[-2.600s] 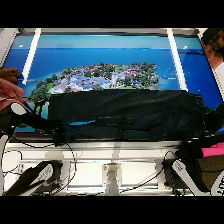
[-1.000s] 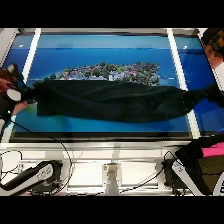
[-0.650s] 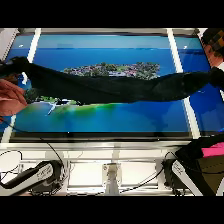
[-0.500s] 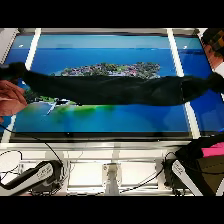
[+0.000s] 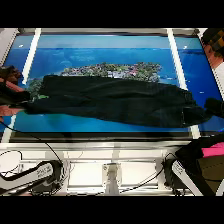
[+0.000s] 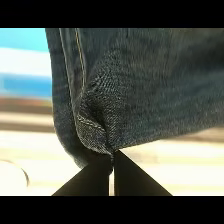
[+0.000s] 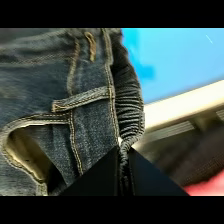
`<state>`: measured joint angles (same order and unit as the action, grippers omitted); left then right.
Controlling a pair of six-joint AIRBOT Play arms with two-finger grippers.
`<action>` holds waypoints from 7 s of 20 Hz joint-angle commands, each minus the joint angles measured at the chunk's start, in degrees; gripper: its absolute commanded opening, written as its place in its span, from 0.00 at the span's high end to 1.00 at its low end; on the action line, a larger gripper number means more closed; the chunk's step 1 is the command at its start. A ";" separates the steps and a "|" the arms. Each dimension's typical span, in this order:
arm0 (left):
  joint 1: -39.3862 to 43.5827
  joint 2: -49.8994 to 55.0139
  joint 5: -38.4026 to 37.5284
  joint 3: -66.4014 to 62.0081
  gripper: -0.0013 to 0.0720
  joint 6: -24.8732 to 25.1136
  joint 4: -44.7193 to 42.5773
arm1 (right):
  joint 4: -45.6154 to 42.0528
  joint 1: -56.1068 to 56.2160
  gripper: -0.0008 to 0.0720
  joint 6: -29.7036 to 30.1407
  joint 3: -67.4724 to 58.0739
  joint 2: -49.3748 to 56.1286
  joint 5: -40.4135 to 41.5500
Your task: Fold the clothes and pants, and hang the long-sleeved shirts on hangers.
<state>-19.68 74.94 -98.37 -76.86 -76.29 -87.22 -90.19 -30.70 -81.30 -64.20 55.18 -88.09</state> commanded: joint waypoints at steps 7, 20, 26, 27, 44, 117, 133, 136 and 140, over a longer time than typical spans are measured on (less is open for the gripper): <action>-0.11 3.74 -4.98 11.78 0.95 6.86 -13.33 | -7.37 -0.02 0.94 4.44 -0.07 0.42 -8.46; -0.11 3.87 1.55 11.80 0.34 5.14 -20.06 | -9.11 -0.02 0.94 4.42 -0.07 2.84 -7.04; -0.07 5.18 1.01 11.80 0.13 5.16 -20.06 | -9.07 -0.02 0.43 4.46 -0.07 2.84 -8.15; -0.07 5.46 1.18 11.80 0.13 5.16 -20.06 | -9.07 -0.02 0.43 4.46 -0.07 2.84 -8.11; -1.60 6.29 29.07 11.80 0.14 14.43 0.96 | 22.80 -0.02 0.44 22.43 2.49 7.63 15.87; -10.16 15.56 48.37 2.01 0.04 27.98 44.41 | 19.21 -0.02 0.44 9.97 2.84 18.84 22.18; 0.13 32.94 45.79 -16.98 0.18 -3.89 13.97 | 17.77 -0.02 0.44 11.50 2.84 19.17 30.75; 1.64 34.62 45.83 -17.88 0.18 -3.93 13.94 | 17.75 -0.02 0.44 11.52 2.84 19.17 30.77; 2.71 36.39 46.80 -17.90 0.18 -3.89 13.75 | 17.73 -0.02 0.44 11.80 2.84 19.17 30.75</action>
<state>-17.78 110.00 -51.92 -94.26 -79.40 -72.29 -72.42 -30.72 -69.71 -61.36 74.35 -57.39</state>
